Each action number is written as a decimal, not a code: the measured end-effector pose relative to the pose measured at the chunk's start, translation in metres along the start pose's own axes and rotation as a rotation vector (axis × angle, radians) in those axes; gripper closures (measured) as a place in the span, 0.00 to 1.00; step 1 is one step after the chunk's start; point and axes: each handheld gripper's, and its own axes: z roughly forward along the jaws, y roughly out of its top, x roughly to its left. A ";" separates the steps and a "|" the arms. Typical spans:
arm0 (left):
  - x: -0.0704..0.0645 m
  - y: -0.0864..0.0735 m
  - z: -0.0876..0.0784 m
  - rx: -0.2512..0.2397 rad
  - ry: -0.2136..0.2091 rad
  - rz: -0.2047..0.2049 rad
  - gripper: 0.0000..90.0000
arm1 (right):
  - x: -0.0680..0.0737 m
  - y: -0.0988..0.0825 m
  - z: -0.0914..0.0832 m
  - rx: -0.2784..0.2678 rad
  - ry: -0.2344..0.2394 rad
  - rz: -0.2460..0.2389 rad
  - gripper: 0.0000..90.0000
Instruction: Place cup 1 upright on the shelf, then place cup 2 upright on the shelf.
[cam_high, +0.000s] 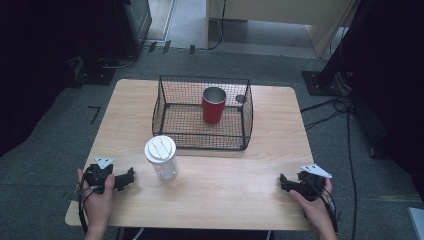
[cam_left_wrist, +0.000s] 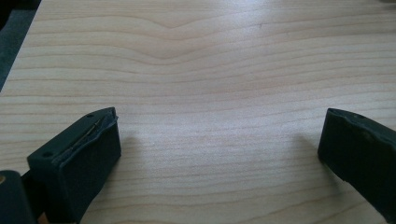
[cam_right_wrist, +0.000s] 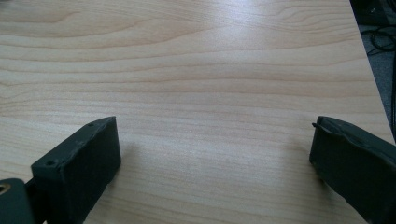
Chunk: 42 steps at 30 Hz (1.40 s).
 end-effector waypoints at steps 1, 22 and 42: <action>0.000 0.000 0.000 -0.001 0.000 0.000 0.00 | 0.000 0.000 0.000 0.000 0.000 0.000 0.02; 0.000 -0.009 -0.012 -0.011 -0.099 0.083 0.00 | 0.000 0.000 0.000 0.001 -0.004 0.007 0.02; -0.040 -0.008 -0.048 -0.106 -0.308 0.193 0.00 | 0.000 0.000 0.000 0.002 -0.004 0.005 0.02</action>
